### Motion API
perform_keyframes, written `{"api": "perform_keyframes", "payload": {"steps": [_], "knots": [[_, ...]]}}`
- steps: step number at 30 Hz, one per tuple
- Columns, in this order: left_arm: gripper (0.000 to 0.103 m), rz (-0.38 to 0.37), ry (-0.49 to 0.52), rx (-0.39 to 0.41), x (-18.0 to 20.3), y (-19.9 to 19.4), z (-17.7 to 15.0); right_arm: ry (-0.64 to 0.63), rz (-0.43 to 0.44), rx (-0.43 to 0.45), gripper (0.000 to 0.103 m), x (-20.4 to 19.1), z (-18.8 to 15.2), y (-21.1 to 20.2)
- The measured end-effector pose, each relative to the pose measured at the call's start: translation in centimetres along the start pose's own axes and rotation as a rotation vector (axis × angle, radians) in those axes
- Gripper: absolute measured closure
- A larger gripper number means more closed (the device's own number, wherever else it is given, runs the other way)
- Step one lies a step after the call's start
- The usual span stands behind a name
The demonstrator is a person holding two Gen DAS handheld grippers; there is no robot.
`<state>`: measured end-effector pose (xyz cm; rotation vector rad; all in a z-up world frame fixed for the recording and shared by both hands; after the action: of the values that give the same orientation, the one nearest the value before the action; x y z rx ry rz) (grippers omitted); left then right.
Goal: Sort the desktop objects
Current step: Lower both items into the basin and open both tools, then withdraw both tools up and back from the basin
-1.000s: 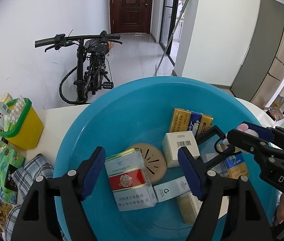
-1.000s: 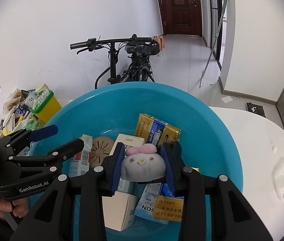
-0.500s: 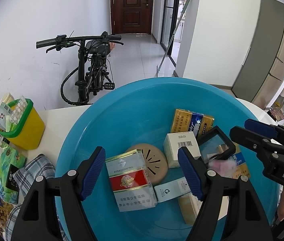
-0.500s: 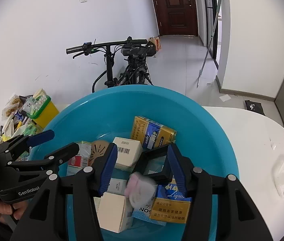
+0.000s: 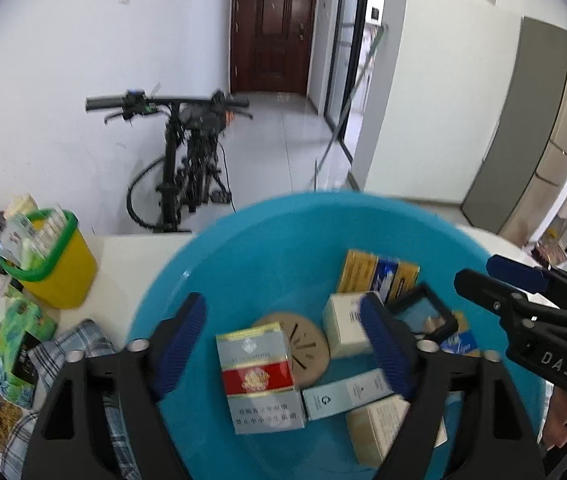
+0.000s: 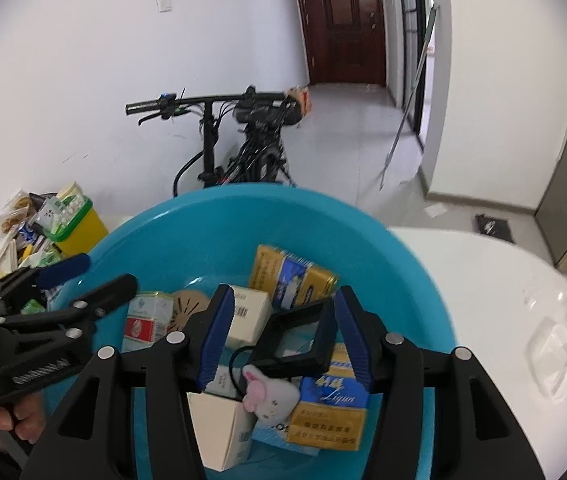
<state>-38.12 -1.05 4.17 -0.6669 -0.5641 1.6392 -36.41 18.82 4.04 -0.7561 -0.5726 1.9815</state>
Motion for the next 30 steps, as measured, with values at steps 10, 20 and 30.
{"api": "perform_keyframes", "payload": {"steps": [10, 20, 30], "knots": [[0.004, 0.079, -0.017, 0.273, -0.6, -5.5, 1.1, -0.057, -0.022, 0.206, 0.013, -1.6, 1.1, -3.8], [0.0, 0.059, -0.098, 0.391, -2.6, -8.2, 1.8, -0.16, -0.1, 0.416, 0.0, -3.6, 1.9, -7.6], [0.0, 0.093, -0.081, 0.448, -2.2, -9.7, 1.7, -0.136, -0.089, 0.442, 0.0, -3.2, 2.1, -7.9]]}}
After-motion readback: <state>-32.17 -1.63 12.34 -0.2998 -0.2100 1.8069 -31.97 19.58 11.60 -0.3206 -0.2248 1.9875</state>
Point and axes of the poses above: each gripper's, at about its wrist camera, not at the fingertips, and y roughly the way its jaws point, x to its right, z to its top, the point moved 2 cm from there along y, roughly the way its jaws point, and after that the axes turned 15 degrees about z, right-handed, at the moved point
